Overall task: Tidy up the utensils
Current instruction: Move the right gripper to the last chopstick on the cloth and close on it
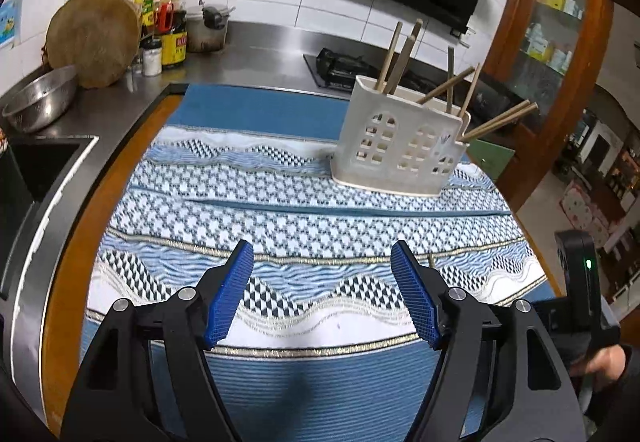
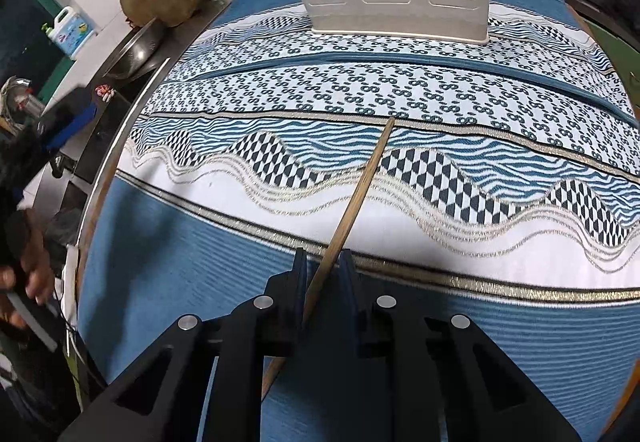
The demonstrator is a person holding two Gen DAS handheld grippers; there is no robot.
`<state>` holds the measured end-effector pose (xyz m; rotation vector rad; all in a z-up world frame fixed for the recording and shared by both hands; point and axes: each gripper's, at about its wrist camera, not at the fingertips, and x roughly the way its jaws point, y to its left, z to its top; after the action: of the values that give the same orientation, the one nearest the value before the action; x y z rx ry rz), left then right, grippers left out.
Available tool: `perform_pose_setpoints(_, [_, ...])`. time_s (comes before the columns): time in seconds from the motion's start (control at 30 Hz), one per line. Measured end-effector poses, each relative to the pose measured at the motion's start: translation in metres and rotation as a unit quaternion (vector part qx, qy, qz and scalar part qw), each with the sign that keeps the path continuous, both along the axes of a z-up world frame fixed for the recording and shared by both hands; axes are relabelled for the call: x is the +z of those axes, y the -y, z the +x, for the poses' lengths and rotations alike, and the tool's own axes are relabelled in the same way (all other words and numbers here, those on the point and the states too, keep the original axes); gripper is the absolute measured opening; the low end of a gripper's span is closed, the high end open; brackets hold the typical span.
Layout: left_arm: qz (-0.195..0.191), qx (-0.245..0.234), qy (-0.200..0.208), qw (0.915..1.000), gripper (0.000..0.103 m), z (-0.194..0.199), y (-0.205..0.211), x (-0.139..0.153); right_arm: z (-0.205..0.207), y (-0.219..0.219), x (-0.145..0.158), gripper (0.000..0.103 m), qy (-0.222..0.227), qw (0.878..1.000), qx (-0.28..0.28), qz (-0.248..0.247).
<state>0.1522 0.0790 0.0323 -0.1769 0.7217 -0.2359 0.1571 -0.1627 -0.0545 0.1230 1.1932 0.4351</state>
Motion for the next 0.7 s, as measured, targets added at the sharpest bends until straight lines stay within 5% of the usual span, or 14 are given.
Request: perform_pose_setpoints(0.7, [-0.001, -0.001, -0.025, 0.9997, 0.073, -0.008, 0.005, -0.020, 0.012, -0.009, -0.009, 0.017, -0.032, 0.999, -0.003, -0.013])
